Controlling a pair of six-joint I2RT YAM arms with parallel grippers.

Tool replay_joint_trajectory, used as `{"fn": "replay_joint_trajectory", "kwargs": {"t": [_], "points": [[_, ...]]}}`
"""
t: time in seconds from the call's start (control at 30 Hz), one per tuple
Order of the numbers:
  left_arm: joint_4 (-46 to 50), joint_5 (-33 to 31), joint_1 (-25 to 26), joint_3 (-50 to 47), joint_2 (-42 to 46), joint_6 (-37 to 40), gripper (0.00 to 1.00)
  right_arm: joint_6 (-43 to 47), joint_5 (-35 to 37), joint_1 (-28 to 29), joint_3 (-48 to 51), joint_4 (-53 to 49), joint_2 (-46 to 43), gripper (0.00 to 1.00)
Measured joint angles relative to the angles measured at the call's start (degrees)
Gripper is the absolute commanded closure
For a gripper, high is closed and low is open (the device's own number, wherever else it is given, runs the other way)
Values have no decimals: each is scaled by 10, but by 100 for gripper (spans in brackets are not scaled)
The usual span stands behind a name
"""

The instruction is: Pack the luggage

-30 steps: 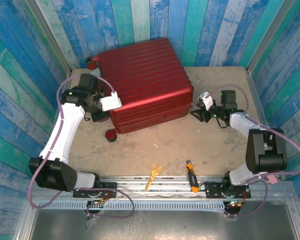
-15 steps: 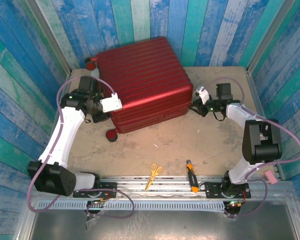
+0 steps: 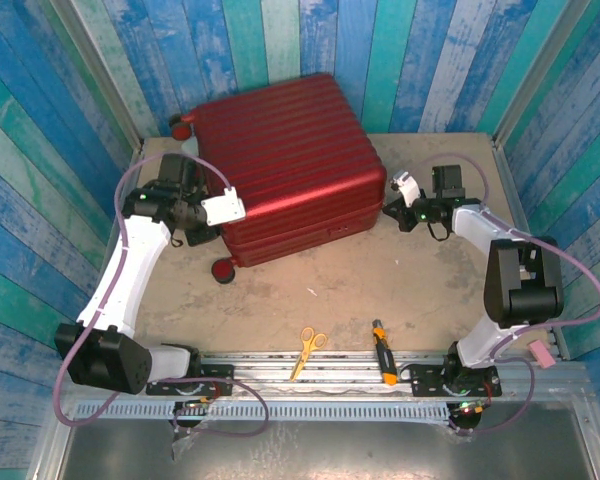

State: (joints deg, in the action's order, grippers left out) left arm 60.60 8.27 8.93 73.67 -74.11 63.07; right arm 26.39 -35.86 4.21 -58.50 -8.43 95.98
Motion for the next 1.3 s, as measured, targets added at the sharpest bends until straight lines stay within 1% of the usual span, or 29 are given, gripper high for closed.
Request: {"fn": "replay_joint_trajectory", "kwargs": {"t": [0.27,0.5,0.73,0.9,1.07,1.3], "points": [[-7,-2,8,-3,1,-1,100,-3,4,6,21,24,-17,100],[4,-2,12,8,-11,-8,100,-13,62,44,67,40,-71,99],[21,1,12,24,-26,-14,100,-26,89,78,88,45,-97,99],[17,0,14,21,-24,-15,100,-49,108,82,87,42,-98,99],[-5,1,16,-1,-13,-16,100,-88,122,70,62,15,-87,99],[-35,34,31,-24,-2,-20,100,-128,136,51,14,-19,-58,99]]}}
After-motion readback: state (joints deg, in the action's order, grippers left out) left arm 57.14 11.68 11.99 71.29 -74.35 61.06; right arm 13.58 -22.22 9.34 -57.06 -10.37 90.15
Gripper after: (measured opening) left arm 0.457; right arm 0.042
